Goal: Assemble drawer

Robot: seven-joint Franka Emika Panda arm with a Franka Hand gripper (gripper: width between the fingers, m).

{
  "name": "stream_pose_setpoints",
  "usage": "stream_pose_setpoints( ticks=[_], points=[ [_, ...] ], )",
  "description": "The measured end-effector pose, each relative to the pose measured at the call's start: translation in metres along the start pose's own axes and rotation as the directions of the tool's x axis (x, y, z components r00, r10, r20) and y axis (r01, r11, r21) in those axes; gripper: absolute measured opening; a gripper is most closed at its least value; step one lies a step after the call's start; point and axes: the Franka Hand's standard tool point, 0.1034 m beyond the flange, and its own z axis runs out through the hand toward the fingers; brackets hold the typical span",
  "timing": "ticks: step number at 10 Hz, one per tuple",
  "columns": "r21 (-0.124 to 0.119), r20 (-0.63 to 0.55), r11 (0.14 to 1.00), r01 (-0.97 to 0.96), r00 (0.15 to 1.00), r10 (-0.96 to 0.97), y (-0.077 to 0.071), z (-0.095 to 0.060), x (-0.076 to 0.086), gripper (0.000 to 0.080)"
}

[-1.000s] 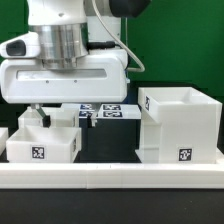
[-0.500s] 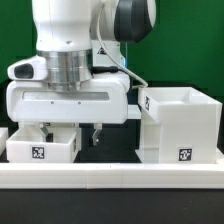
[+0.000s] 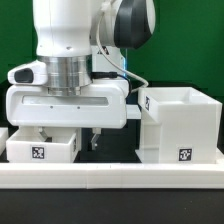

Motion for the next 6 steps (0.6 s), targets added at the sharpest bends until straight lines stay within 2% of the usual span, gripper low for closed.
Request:
stream_pose_setpoints(
  ticks=[1, 2, 3, 4, 5, 6],
  points=[
    [0.000, 0.001, 1.000, 0.000, 1.000, 0.000, 0.0001, 0.0003, -0.0006, 0.0546],
    [0.000, 0.002, 1.000, 0.001, 1.000, -0.001, 0.0002, 0.0006, -0.0013, 0.0412],
    [0.000, 0.003, 1.000, 0.004, 1.000, -0.004, 0.0008, 0.0004, -0.0017, 0.0238],
    [0.000, 0.003, 1.000, 0.004, 1.000, -0.004, 0.0008, 0.0004, -0.0018, 0.0238],
    [0.000, 0.004, 1.000, 0.004, 1.000, -0.004, 0.0007, 0.0005, -0.0020, 0.0070],
    [0.001, 0.004, 1.000, 0.004, 1.000, -0.004, 0.0004, 0.0004, -0.0020, 0.0040]
  ],
)
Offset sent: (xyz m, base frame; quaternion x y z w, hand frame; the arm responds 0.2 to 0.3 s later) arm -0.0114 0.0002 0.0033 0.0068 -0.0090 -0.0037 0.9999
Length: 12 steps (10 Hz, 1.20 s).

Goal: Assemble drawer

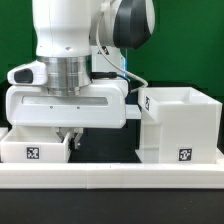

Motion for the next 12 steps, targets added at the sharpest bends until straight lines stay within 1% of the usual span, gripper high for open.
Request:
stream_pose_setpoints(
  ticks=[6, 8, 9, 11, 12],
  points=[
    [0.000, 0.002, 1.000, 0.016, 1.000, -0.016, 0.000, -0.001, 0.000, 0.0040],
    [0.013, 0.006, 0.992, 0.124, 0.992, -0.125, -0.005, -0.017, 0.003, 0.0041],
    [0.015, 0.005, 0.989, 0.149, 0.989, -0.150, -0.006, -0.020, 0.002, 0.0041],
    [0.015, 0.008, 0.986, 0.168, 0.986, -0.168, -0.005, -0.018, 0.001, 0.0041],
    [0.015, 0.007, 0.971, 0.240, 0.971, -0.240, -0.004, -0.017, 0.001, 0.0041]
  ],
)
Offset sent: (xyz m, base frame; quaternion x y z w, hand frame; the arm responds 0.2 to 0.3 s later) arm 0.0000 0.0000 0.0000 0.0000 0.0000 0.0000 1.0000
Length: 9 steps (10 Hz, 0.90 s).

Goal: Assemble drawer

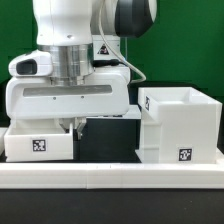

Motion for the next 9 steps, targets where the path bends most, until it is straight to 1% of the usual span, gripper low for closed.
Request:
stream_pose_setpoints(
  ticks=[1, 2, 3, 4, 8, 9],
  points=[
    [-0.001, 0.000, 0.997, 0.074, 0.997, -0.074, 0.000, 0.000, 0.000, 0.0041],
    [-0.015, -0.003, 0.986, 0.167, 0.986, -0.167, -0.003, -0.004, 0.001, 0.0041],
    [-0.019, 0.005, 0.955, 0.298, 0.955, -0.298, -0.004, -0.005, -0.003, 0.0041],
    [-0.020, 0.010, 0.924, 0.382, 0.924, -0.382, -0.003, -0.005, -0.004, 0.0041],
    [-0.008, 0.032, 0.814, 0.580, 0.814, -0.580, 0.000, -0.001, -0.012, 0.0041],
    [-0.003, 0.038, 0.769, 0.639, 0.768, -0.639, 0.002, 0.000, -0.014, 0.0041]
  ],
)
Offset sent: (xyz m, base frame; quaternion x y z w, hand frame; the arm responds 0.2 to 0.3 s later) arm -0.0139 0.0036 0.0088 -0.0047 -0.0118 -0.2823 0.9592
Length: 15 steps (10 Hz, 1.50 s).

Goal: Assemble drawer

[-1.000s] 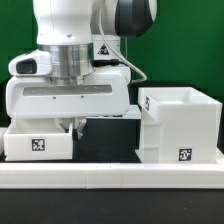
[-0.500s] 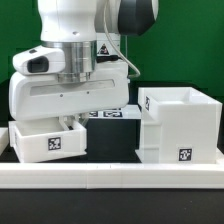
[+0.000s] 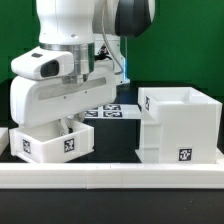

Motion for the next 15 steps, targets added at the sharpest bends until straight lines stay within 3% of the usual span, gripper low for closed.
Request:
stream_pose_setpoints(
  ticks=[5, 10, 15],
  points=[
    [-0.001, 0.028, 0.939, 0.344, 0.939, -0.344, -0.016, 0.006, 0.005, 0.0041],
    [0.008, 0.048, 0.804, 0.595, 0.803, -0.595, -0.011, 0.006, -0.002, 0.0041],
    [0.008, 0.034, 0.792, 0.611, 0.791, -0.611, -0.036, 0.007, 0.030, 0.0041]
  ],
)
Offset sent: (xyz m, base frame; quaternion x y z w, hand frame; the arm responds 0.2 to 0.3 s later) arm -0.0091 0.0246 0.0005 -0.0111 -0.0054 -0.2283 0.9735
